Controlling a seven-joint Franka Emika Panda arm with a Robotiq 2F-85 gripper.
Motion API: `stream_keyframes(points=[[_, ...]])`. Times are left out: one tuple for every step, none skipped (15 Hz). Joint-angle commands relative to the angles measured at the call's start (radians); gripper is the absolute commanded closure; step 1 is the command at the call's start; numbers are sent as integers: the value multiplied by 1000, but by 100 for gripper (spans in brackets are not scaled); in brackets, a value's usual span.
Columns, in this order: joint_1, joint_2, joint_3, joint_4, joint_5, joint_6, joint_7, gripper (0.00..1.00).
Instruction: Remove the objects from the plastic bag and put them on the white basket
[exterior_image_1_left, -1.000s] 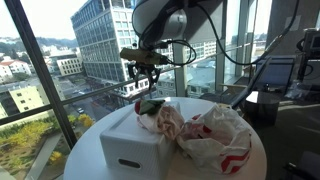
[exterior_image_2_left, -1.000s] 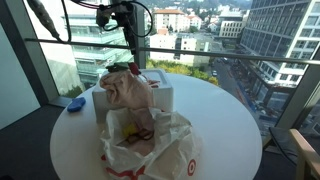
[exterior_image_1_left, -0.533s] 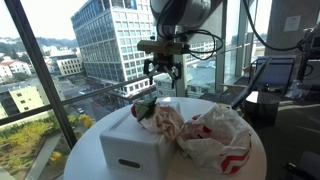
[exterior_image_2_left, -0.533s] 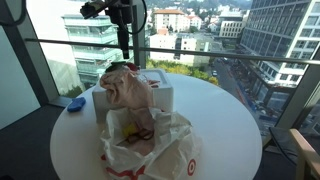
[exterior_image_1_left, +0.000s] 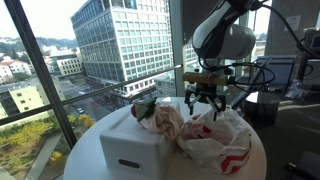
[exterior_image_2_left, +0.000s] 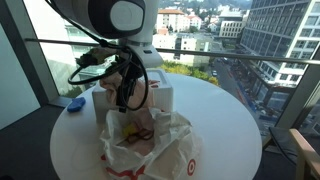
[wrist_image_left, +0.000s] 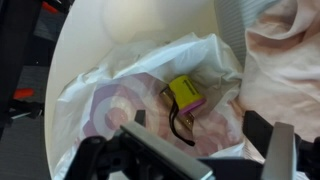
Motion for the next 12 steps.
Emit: stream_keyframes(points=[[-13,36,-7,-60,111,75,-100,0],[-16,19,-5,-46,58,36,-52,0],[-18,30,-7,-53,63,40,-61,0],[-18,36,-7,-52,63,40,-61,0],[-17,36,-6,-50,63,39,-61,0],[-18,35,-6,-49,63,39,-61,0],[-18,34,-6,-49,63,39,-61,0],[-17,47,-5,-47,67,46,-67,0],[-14,61,-3,-44,90,54,-92,0],[-13,69,-2,-41,101,55,-105,0],[-12,80,1,-40,122,63,-128,0],[-11,91,2,-39,128,68,-143,0]])
